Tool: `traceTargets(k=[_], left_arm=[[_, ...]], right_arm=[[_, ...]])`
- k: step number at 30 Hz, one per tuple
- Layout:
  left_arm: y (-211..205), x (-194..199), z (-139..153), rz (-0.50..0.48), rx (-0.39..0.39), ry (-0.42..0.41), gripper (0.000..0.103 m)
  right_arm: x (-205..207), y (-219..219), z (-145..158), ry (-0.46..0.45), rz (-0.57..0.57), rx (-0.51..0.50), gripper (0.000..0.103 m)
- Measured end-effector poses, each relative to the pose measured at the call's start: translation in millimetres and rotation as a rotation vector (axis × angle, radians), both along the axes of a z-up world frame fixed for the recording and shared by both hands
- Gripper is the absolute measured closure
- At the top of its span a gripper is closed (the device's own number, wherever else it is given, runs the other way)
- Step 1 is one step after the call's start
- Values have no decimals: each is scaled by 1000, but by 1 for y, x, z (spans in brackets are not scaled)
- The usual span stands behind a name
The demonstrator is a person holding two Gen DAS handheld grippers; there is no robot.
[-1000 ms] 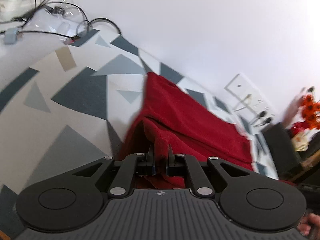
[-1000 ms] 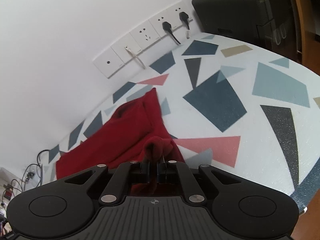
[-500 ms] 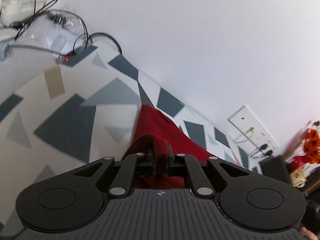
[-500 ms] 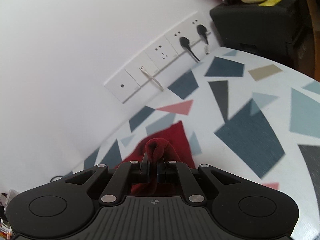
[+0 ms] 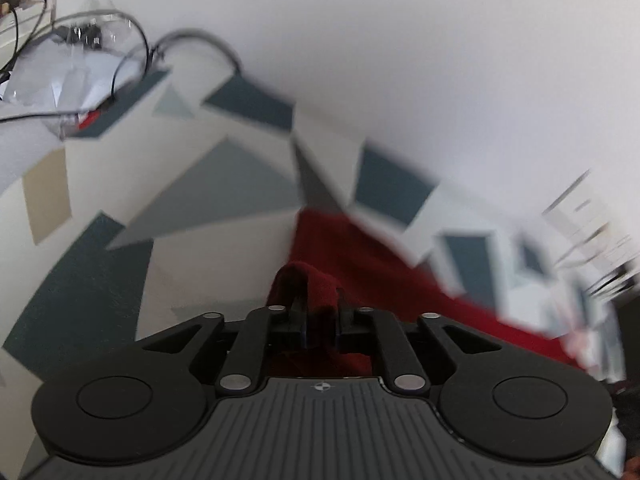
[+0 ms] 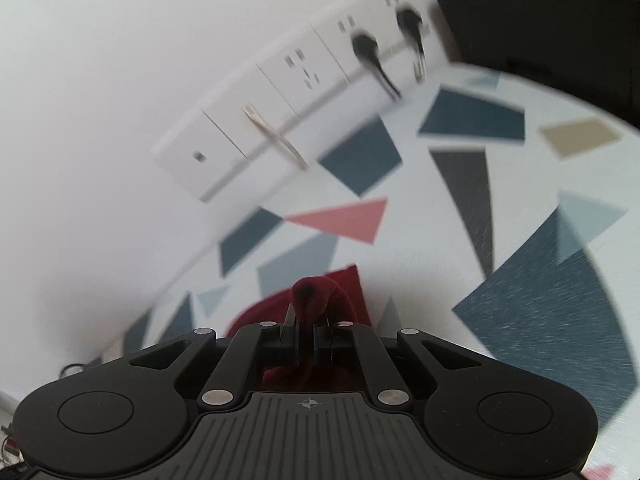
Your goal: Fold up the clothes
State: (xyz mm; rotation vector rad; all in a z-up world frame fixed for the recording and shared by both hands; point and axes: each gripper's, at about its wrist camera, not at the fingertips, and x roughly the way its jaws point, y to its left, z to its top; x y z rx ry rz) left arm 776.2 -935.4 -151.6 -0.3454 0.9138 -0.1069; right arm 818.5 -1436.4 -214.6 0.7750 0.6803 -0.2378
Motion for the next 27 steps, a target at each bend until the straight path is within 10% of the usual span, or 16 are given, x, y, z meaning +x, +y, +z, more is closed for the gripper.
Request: traceTargets(k=[6,10,15,20,27], left_arm=[[-3,-3,21,-64,61,-106,28],[-7,-23,40,-160,149,-185,25],[-28,-60,34,-244,205,-201,25],[-62,-94,11,-318,324,-198,25],[-73,-82,-19,-323,340,-125,21]], right_arm=[[9,17,-8,16,38,-138,69],[-8,28,10,9,62,-225,7],[-26,30,14,54,80,-185,14],[-31,94,8,125,294,-601,15],[-17,145,-14,134,498,-746,14]])
